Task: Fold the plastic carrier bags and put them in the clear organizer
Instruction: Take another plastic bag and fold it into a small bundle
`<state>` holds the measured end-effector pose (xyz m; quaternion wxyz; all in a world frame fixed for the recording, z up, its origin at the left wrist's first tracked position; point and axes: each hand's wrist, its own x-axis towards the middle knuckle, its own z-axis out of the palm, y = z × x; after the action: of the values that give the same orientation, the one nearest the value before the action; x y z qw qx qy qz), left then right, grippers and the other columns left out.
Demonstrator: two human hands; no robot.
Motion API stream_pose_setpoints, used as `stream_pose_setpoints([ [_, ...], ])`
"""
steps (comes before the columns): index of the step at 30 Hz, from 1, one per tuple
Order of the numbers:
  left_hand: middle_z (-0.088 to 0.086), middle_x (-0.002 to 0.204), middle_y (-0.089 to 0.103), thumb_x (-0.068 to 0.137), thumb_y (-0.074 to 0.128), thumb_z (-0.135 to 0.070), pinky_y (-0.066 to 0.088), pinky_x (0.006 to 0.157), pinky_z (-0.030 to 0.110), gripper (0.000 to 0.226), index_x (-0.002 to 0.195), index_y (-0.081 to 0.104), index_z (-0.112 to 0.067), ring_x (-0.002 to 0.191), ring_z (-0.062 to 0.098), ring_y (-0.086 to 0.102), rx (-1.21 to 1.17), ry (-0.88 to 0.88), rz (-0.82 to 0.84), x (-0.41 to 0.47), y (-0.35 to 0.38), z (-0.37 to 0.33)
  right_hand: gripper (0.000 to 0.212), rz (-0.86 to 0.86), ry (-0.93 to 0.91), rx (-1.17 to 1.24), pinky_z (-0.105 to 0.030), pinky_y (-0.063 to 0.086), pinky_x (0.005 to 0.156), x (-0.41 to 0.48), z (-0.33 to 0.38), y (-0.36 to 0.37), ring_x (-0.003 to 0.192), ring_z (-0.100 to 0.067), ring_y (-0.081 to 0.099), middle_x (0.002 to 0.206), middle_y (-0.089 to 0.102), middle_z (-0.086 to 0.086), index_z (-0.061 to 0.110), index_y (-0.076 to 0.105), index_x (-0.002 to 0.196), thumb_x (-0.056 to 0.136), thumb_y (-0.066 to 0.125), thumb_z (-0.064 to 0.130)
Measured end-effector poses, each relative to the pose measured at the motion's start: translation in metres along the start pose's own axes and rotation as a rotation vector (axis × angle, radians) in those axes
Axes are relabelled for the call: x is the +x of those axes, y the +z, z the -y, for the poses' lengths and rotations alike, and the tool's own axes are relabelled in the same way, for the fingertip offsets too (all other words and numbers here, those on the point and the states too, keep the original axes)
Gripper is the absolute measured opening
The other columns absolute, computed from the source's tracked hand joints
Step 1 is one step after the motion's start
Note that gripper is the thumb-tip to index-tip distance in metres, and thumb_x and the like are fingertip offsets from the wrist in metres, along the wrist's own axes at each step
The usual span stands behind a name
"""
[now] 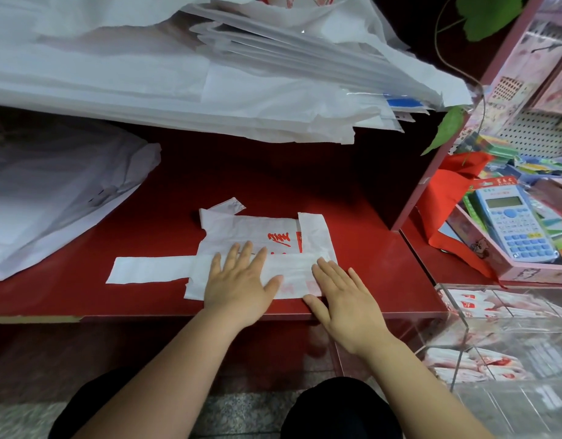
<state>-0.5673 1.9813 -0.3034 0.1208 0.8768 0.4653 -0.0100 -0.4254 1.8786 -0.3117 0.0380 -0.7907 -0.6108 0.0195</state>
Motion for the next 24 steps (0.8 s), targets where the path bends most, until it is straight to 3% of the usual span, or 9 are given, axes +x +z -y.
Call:
stream_pose_setpoints([
  [5, 0.000, 0.156, -0.010, 0.099, 0.011, -0.043, -0.006, 0.114, 0.040, 0.055, 0.149, -0.004, -0.024, 0.143, 0.017, -0.010, 0.015, -0.163, -0.024, -0.003, -0.009, 0.042, 0.136, 0.012, 0.016, 0.012, -0.019, -0.018, 0.103, -0.006, 0.000, -0.004, 0.142, -0.008, 0.000, 0.155, 0.004, 0.006, 0.021, 0.011, 0.148, 0.035, -0.045, 0.075],
  [8, -0.001, 0.157, 0.000, 0.100, 0.015, -0.037, -0.010, 0.113, 0.041, 0.051, 0.149, 0.008, -0.023, 0.143, 0.015, -0.007, 0.046, -0.188, -0.110, -0.011, -0.012, 0.050, 0.136, 0.003, 0.022, 0.077, -0.018, -0.013, 0.104, -0.010, 0.006, -0.007, 0.143, -0.011, 0.005, 0.155, 0.009, 0.003, 0.018, 0.017, 0.147, 0.039, -0.042, 0.076],
  [9, -0.002, 0.156, 0.005, 0.101, 0.017, -0.035, -0.012, 0.112, 0.041, 0.049, 0.148, 0.015, -0.024, 0.143, 0.014, -0.006, 0.033, -0.157, -0.175, -0.014, -0.011, 0.046, 0.132, -0.019, 0.004, 0.099, -0.020, -0.006, 0.107, -0.012, 0.008, -0.007, 0.142, -0.016, 0.014, 0.154, 0.017, -0.002, 0.015, 0.025, 0.145, 0.047, -0.037, 0.077],
  [11, -0.003, 0.154, 0.018, 0.099, 0.016, -0.032, -0.012, 0.112, 0.036, 0.048, 0.144, 0.031, -0.023, 0.143, 0.013, 0.004, -0.069, -0.031, -0.287, -0.021, -0.009, 0.030, 0.109, -0.153, -0.073, 0.130, -0.032, 0.024, 0.109, -0.014, 0.009, -0.004, 0.125, -0.029, 0.046, 0.136, 0.049, -0.013, 0.007, 0.057, 0.123, 0.074, -0.013, 0.075],
  [13, -0.003, 0.153, 0.023, 0.097, 0.016, -0.035, -0.009, 0.111, 0.029, 0.051, 0.142, 0.036, -0.023, 0.142, 0.010, 0.009, -0.155, 0.128, -0.273, -0.026, -0.006, 0.005, 0.074, -0.265, -0.056, 0.256, -0.035, 0.041, 0.093, -0.012, 0.008, -0.003, 0.099, -0.033, 0.058, 0.109, 0.067, -0.011, 0.007, 0.069, 0.097, 0.088, 0.017, 0.058],
  [16, -0.008, 0.155, 0.011, 0.099, 0.026, -0.041, -0.007, 0.112, 0.028, 0.049, 0.146, 0.021, -0.027, 0.142, 0.007, 0.004, -0.130, 0.235, -0.153, -0.025, 0.003, -0.030, 0.027, -0.311, 0.115, 0.537, -0.032, 0.038, 0.088, -0.001, -0.001, -0.008, 0.097, -0.030, 0.056, 0.101, 0.068, -0.008, 0.006, 0.069, 0.095, 0.090, 0.048, 0.022],
  [18, -0.006, 0.156, 0.009, 0.098, 0.028, -0.045, -0.006, 0.113, 0.029, 0.053, 0.147, 0.019, -0.026, 0.142, 0.009, 0.003, -0.123, 0.251, -0.103, -0.021, 0.008, -0.045, 0.018, -0.376, 0.291, 0.580, -0.035, 0.040, 0.092, 0.010, -0.013, -0.013, 0.103, -0.030, 0.055, 0.106, 0.067, -0.006, 0.008, 0.067, 0.102, 0.088, 0.055, 0.011],
  [21, -0.005, 0.156, 0.006, 0.098, 0.026, -0.047, -0.006, 0.113, 0.033, 0.055, 0.148, 0.016, -0.026, 0.143, 0.011, -0.001, -0.063, 0.274, -0.059, -0.018, 0.014, -0.050, 0.027, -0.219, 0.475, 0.517, -0.033, 0.033, 0.094, 0.026, -0.026, -0.019, 0.112, -0.027, 0.050, 0.111, 0.064, 0.001, 0.017, 0.061, 0.112, 0.088, 0.056, 0.028],
  [24, -0.006, 0.157, 0.003, 0.098, 0.023, -0.047, -0.007, 0.113, 0.033, 0.054, 0.148, 0.013, -0.028, 0.143, 0.011, -0.003, -0.015, 0.311, -0.062, -0.018, 0.016, -0.049, 0.031, -0.102, 0.519, 0.457, -0.032, 0.028, 0.091, 0.040, -0.025, -0.024, 0.111, -0.024, 0.049, 0.108, 0.063, 0.003, 0.021, 0.061, 0.109, 0.085, 0.058, 0.041],
])
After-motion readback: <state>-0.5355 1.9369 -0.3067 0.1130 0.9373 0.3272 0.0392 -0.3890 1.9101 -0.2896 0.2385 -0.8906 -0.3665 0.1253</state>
